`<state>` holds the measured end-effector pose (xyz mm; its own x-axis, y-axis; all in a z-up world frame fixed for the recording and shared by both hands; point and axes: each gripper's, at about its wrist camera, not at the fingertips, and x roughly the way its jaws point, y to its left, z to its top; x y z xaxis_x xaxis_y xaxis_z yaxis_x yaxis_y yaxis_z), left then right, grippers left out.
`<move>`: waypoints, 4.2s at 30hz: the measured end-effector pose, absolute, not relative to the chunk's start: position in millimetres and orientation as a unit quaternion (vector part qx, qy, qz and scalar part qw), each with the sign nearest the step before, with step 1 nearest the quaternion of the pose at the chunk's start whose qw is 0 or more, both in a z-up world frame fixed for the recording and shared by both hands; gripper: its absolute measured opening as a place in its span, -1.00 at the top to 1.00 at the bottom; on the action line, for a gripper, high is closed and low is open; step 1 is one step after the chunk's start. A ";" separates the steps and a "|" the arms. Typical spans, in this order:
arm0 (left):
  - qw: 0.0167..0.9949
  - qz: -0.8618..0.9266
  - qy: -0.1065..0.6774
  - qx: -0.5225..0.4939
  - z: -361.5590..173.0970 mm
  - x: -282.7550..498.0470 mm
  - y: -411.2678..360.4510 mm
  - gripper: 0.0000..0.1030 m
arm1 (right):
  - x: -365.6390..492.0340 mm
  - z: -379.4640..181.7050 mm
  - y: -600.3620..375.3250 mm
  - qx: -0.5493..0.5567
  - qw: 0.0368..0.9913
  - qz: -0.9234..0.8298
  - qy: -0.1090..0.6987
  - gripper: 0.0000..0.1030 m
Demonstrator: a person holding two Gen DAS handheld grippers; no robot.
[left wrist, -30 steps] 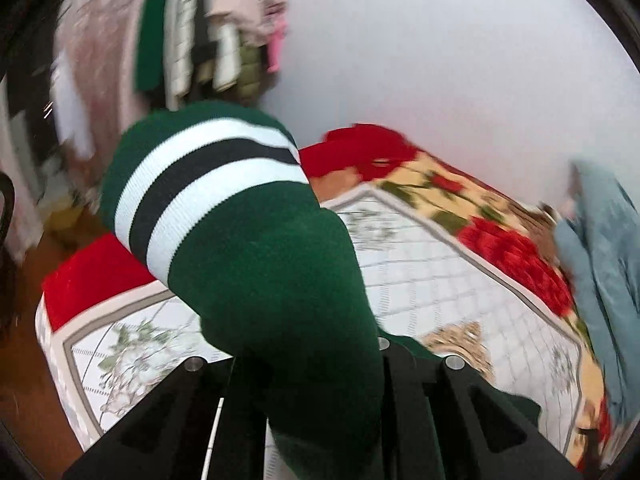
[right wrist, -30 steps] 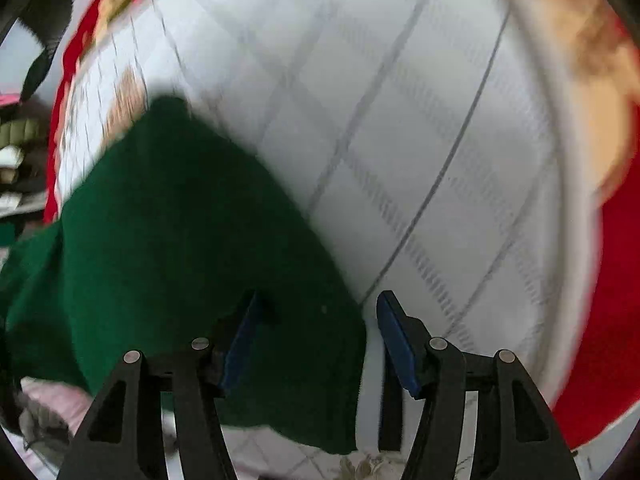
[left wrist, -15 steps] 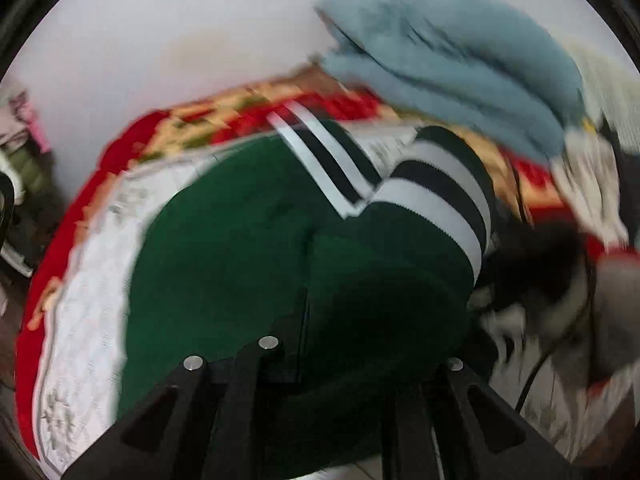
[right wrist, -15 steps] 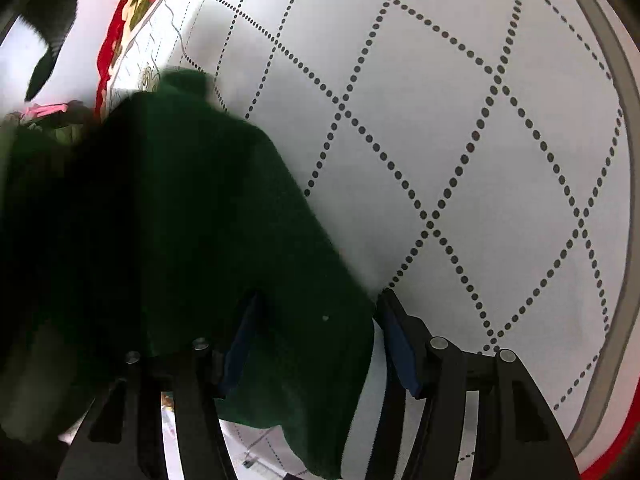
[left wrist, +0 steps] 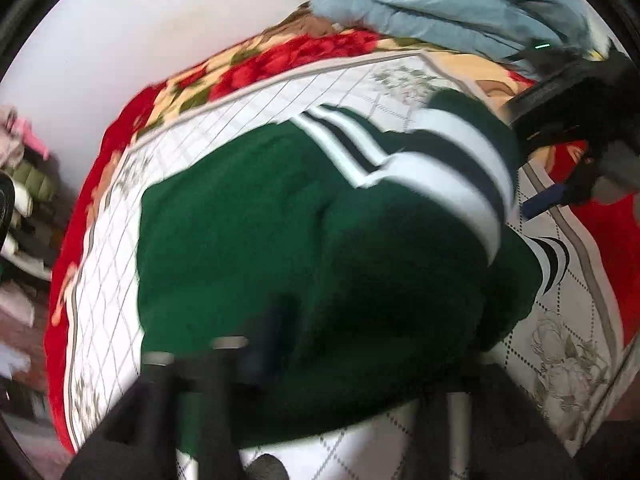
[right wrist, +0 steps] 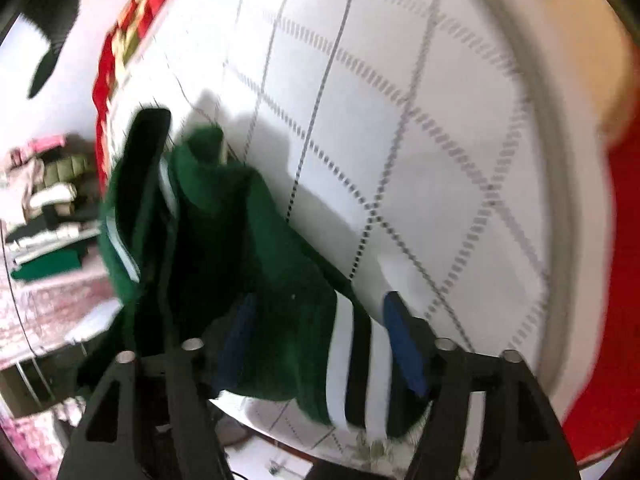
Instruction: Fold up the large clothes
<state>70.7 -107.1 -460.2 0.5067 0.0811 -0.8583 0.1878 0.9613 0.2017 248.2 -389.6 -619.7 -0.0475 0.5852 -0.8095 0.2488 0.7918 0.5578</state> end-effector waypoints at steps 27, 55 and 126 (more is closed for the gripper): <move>0.800 0.157 0.569 -0.103 -435.1 85.7 2.9 -0.89 | 208.7 -594.9 -338.7 0.287 0.648 0.167 0.686 0.29; 0.775 0.103 0.619 -0.084 -483.9 226.9 19.4 -0.97 | 296.3 -541.5 -322.5 0.189 0.645 0.143 0.727 0.55; 0.775 -0.105 0.603 -0.155 -495.8 213.0 19.2 -0.93 | 247.8 -640.7 -306.5 0.297 0.585 0.251 0.712 -0.09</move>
